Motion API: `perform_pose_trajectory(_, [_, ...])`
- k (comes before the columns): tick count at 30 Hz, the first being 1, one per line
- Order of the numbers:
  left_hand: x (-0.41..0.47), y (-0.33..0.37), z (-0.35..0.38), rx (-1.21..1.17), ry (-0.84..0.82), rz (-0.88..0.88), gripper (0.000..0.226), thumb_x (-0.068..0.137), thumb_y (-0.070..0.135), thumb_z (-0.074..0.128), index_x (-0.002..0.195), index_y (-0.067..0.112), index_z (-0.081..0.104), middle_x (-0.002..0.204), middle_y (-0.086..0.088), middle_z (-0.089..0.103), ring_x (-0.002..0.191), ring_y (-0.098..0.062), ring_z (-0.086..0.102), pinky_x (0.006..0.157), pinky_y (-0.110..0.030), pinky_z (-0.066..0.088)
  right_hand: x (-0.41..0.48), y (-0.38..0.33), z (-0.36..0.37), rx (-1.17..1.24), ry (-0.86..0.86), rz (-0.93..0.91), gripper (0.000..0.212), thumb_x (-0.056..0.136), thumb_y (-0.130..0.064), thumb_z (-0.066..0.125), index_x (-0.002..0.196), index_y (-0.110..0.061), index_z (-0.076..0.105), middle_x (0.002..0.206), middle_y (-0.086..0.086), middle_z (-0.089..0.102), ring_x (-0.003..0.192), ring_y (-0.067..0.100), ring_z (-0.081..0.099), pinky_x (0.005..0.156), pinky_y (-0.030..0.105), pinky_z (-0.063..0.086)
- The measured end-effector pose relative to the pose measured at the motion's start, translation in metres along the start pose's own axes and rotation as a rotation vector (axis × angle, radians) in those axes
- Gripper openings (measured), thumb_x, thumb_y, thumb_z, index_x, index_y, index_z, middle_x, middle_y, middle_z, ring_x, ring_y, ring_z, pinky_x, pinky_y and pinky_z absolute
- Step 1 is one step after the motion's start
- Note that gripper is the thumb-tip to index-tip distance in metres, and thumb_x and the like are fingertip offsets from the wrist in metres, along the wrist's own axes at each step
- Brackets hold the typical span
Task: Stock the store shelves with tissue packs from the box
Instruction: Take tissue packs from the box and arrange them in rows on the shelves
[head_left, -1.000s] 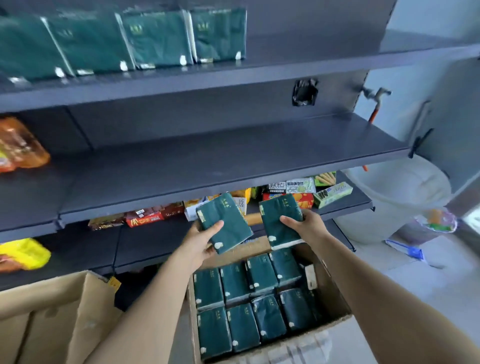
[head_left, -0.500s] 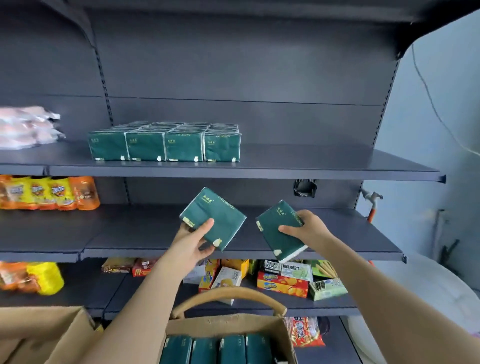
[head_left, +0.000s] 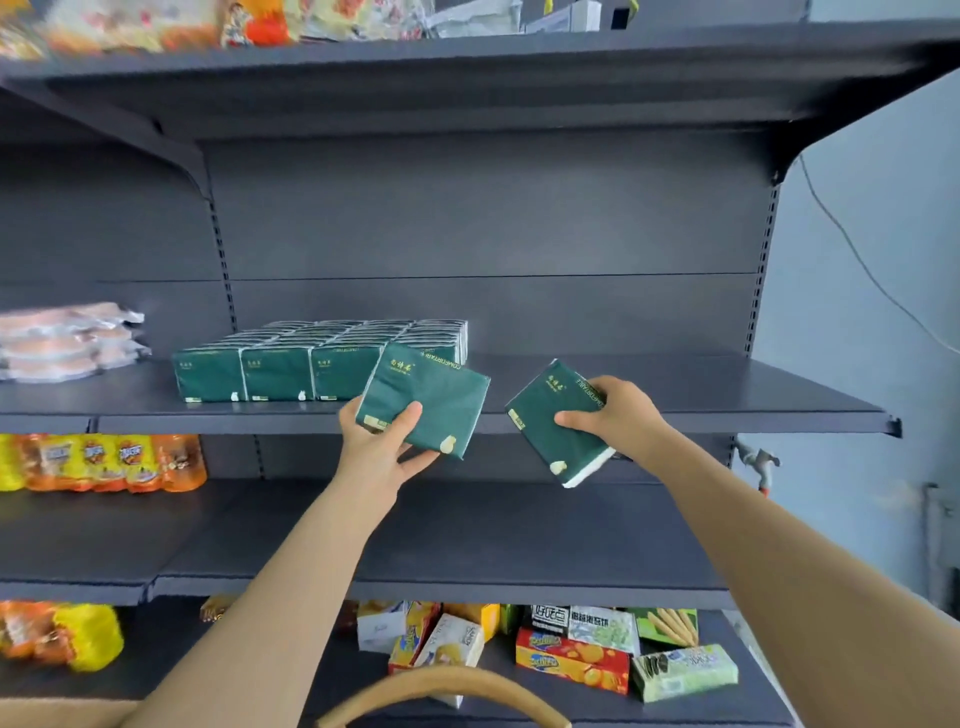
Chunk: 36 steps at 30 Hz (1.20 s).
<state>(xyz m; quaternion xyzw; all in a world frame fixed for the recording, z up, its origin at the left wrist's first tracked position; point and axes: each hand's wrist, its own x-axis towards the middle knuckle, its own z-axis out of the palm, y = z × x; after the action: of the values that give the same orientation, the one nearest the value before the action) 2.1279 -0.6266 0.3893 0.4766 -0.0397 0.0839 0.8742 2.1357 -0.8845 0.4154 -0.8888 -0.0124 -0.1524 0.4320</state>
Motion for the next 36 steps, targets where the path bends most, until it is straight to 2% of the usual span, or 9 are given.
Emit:
perform_pose_trajectory(6, [0.068, 0.016, 0.020, 0.044, 0.032, 0.069, 0.037, 0.088, 0.010, 0.065, 0.109, 0.028, 0.041, 0.123, -0.002, 0.056, 0.105, -0.025, 0.062, 0.074, -0.041, 0.055, 0.071, -0.012, 0.003, -0.084, 0.042, -0.069, 0.065, 0.073, -0.028, 0.080, 0.127, -0.014, 0.047, 0.113, -0.001, 0.060, 0.093, 0.014, 0.054, 0.078, 0.028, 0.046])
perform_pose_trajectory(10, [0.132, 0.028, 0.033, 0.102, 0.040, 0.151, 0.034, 0.086, 0.012, 0.068, 0.096, 0.032, 0.042, 0.113, -0.002, 0.057, 0.095, -0.018, 0.060, 0.076, -0.032, 0.051, 0.143, -0.016, 0.018, -0.145, 0.060, -0.091, 0.068, 0.070, -0.028, 0.083, 0.123, -0.013, 0.044, 0.108, -0.001, 0.059, 0.093, 0.016, 0.055, 0.079, 0.030, 0.048])
perform_pose_trajectory(15, [0.225, 0.047, 0.046, 0.131, -0.041, 0.227, 0.032, 0.086, 0.009, 0.067, 0.095, 0.026, 0.041, 0.109, -0.001, 0.056, 0.094, -0.014, 0.061, 0.074, -0.030, 0.051, 0.241, -0.010, 0.046, -0.261, 0.050, -0.090, 0.061, 0.070, -0.033, 0.081, 0.115, -0.014, 0.045, 0.101, -0.002, 0.057, 0.093, 0.019, 0.057, 0.081, 0.034, 0.050])
perform_pose_trajectory(19, [0.286, 0.051, 0.051, 0.145, -0.088, 0.234, 0.032, 0.086, 0.007, 0.066, 0.096, 0.023, 0.041, 0.112, -0.003, 0.055, 0.099, -0.015, 0.060, 0.068, -0.026, 0.050, 0.310, 0.005, 0.074, -0.366, 0.024, -0.116, 0.048, 0.072, -0.032, 0.079, 0.109, -0.015, 0.054, 0.099, -0.002, 0.056, 0.092, 0.019, 0.056, 0.077, 0.029, 0.048])
perform_pose_trajectory(21, [0.311, 0.046, 0.053, 0.168, -0.075, 0.240, 0.032, 0.085, 0.006, 0.067, 0.095, 0.021, 0.040, 0.115, -0.005, 0.054, 0.100, -0.018, 0.061, 0.066, -0.026, 0.051, 0.339, 0.014, 0.089, -0.421, 0.015, -0.144, 0.049, 0.073, -0.033, 0.079, 0.112, -0.014, 0.057, 0.104, 0.000, 0.050, 0.094, 0.018, 0.051, 0.076, 0.026, 0.043])
perform_pose_trajectory(24, [0.339, 0.037, 0.049, 0.183, -0.041, 0.228, 0.034, 0.083, 0.006, 0.069, 0.101, 0.014, 0.041, 0.117, -0.010, 0.054, 0.102, -0.023, 0.063, 0.065, -0.029, 0.054, 0.374, 0.026, 0.111, -0.457, 0.004, -0.185, 0.053, 0.074, -0.032, 0.078, 0.120, -0.015, 0.058, 0.109, 0.000, 0.049, 0.097, 0.017, 0.050, 0.080, 0.025, 0.042])
perform_pose_trajectory(28, [0.364, 0.030, 0.039, 0.203, -0.063, 0.195, 0.046, 0.082, 0.006, 0.070, 0.122, 0.001, 0.046, 0.118, -0.013, 0.062, 0.101, -0.023, 0.066, 0.063, -0.027, 0.059, 0.410, 0.034, 0.133, -0.529, 0.024, -0.233, 0.055, 0.077, -0.032, 0.075, 0.126, -0.020, 0.055, 0.124, 0.000, 0.054, 0.116, 0.020, 0.047, 0.095, 0.030, 0.041])
perform_pose_trajectory(32, [0.381, 0.025, 0.040, 0.178, -0.083, 0.164, 0.038, 0.084, 0.004, 0.067, 0.120, -0.002, 0.053, 0.112, -0.012, 0.066, 0.101, -0.024, 0.066, 0.062, -0.027, 0.059, 0.437, 0.036, 0.142, -0.668, 0.103, -0.298, 0.051, 0.081, -0.038, 0.070, 0.127, -0.026, 0.052, 0.126, -0.005, 0.054, 0.121, 0.018, 0.040, 0.097, 0.031, 0.032])
perform_pose_trajectory(36, [0.388, 0.017, 0.045, 0.197, -0.121, 0.147, 0.041, 0.084, 0.006, 0.068, 0.122, 0.000, 0.053, 0.112, -0.010, 0.067, 0.100, -0.023, 0.066, 0.063, -0.029, 0.059, 0.446, 0.047, 0.151, -0.786, 0.142, -0.355, 0.051, 0.085, -0.044, 0.063, 0.131, -0.029, 0.051, 0.132, -0.005, 0.044, 0.122, 0.020, 0.034, 0.100, 0.032, 0.028])
